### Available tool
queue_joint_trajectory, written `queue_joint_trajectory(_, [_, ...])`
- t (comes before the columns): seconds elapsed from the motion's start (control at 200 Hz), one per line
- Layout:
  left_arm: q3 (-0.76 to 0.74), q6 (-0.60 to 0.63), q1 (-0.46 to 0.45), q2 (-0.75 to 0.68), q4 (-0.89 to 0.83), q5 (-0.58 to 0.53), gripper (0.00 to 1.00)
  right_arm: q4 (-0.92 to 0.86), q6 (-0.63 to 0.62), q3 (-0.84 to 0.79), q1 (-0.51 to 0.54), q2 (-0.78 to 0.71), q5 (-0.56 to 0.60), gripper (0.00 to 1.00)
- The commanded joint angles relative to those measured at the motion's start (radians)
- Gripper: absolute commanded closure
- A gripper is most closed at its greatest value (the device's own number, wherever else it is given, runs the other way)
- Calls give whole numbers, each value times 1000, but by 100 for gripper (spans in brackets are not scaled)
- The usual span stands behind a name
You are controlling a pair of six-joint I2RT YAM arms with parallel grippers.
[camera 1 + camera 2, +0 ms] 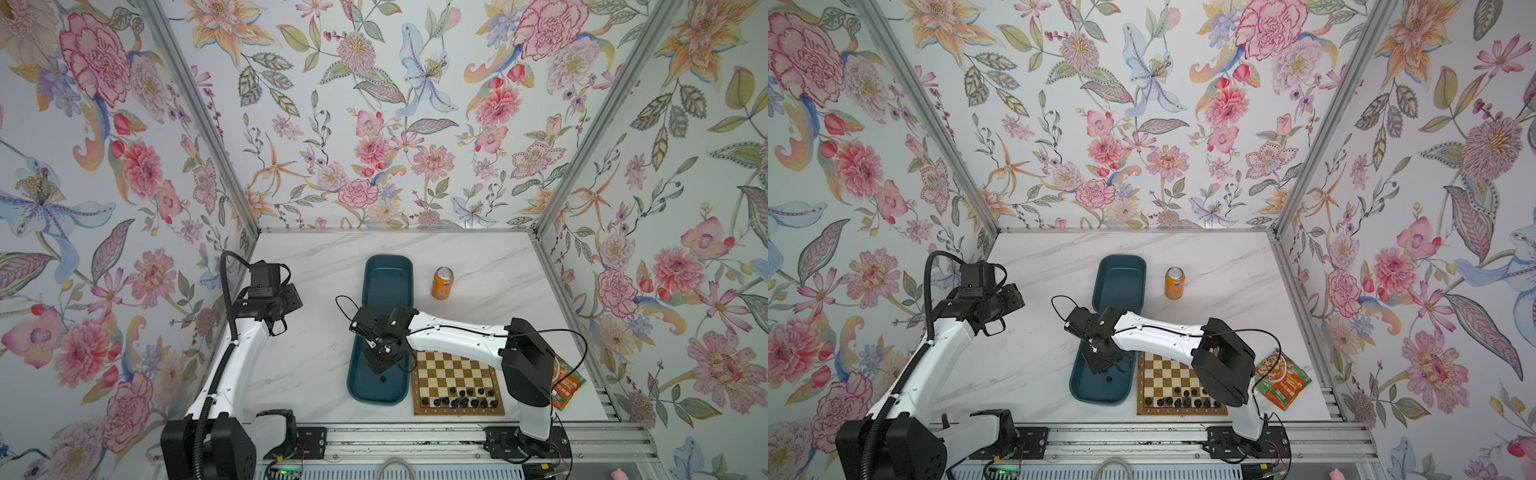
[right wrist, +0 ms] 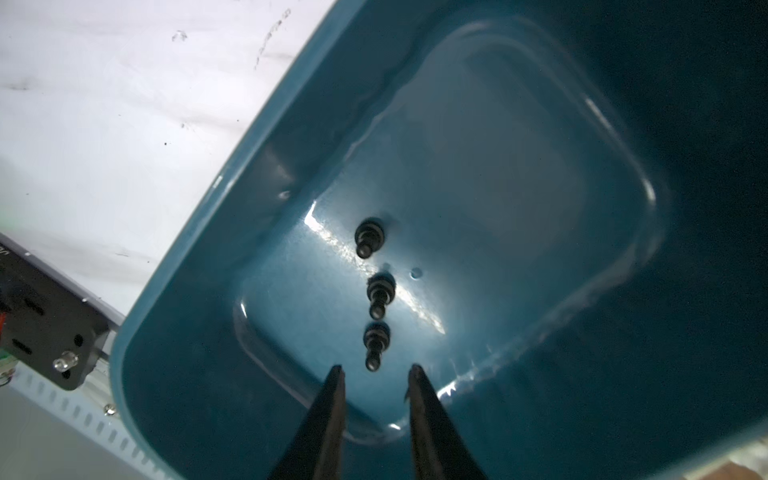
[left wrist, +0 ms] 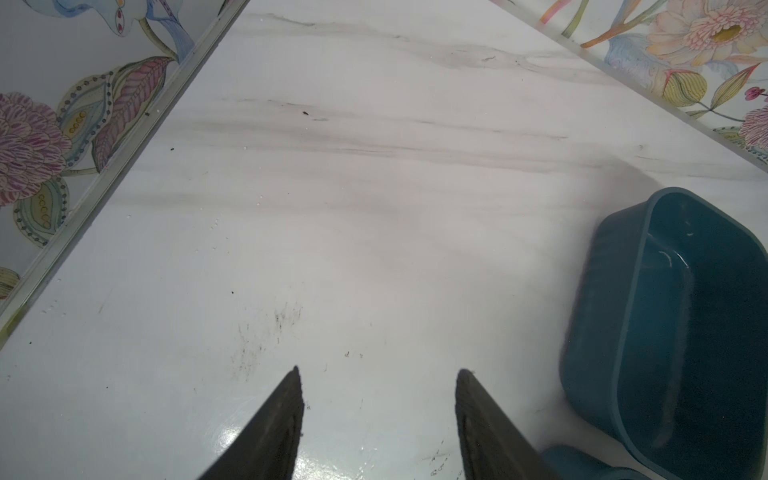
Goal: Set up the chess pieces on the board
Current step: 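Swing the right gripper over the teal tray of black pieces and lower it, then close the right gripper on a black piece inside the teal tray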
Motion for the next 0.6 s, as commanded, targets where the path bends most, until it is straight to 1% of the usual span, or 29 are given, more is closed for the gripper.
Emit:
queue_joint_trajectory(0.0, [-15, 53, 37, 6, 19, 68, 40, 13, 43, 44, 12, 37, 14, 73])
queue_joint_trajectory(0.17, [-14, 63, 46, 15, 23, 86, 40, 13, 75, 51, 23, 69, 28, 76])
queue_joint_trajectory(0.365, [-2, 57, 46, 35, 35, 105, 40, 12, 90, 49, 10, 88, 36, 76])
queue_joint_trajectory(0.596, [3, 55, 47, 43, 36, 105, 40, 13, 87, 35, -5, 100, 17, 77])
